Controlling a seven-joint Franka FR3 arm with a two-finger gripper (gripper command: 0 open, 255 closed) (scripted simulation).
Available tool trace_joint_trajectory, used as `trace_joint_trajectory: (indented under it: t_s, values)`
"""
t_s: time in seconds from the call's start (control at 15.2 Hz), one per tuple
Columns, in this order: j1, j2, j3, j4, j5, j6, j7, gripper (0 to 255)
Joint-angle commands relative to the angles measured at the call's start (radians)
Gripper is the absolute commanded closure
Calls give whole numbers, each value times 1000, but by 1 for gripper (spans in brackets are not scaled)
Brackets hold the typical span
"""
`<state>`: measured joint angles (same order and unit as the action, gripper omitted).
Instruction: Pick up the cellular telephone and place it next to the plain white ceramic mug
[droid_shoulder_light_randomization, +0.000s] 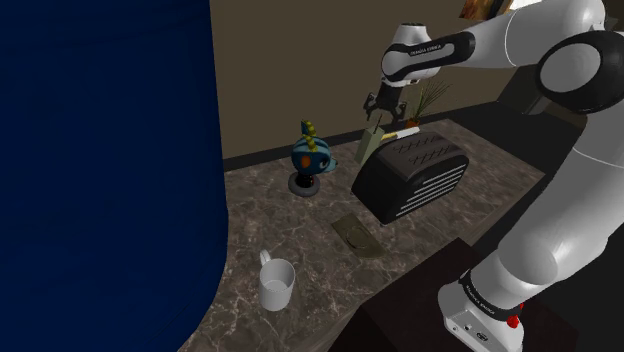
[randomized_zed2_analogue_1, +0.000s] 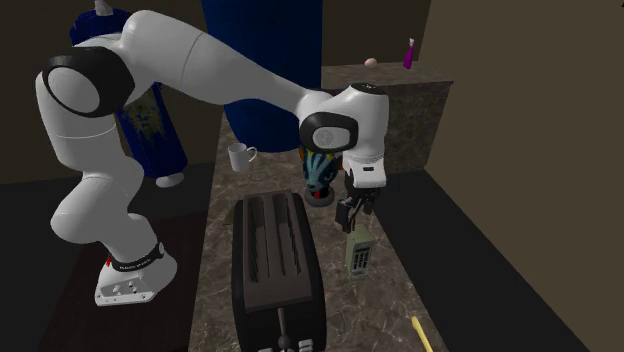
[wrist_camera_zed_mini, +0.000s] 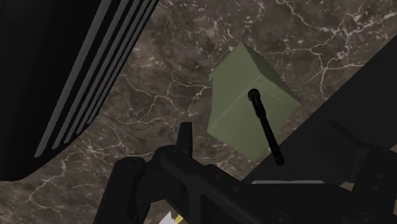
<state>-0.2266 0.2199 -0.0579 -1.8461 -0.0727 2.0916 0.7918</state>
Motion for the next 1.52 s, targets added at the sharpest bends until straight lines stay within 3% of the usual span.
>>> trace_joint_trajectory:
  t_s: [0.0, 0.53, 1.06, 1.12, 1.45]
  values:
    - [-12, 63, -17, 57, -2, 10, 36, 0]
    - [-17, 110, -19, 18, -2, 97, 37, 0]
    - [-17, 110, -19, 18, -2, 97, 37, 0]
    - [-17, 110, -19, 18, -2, 97, 37, 255]
    - [-17, 110, -19, 17, -2, 97, 37, 255]
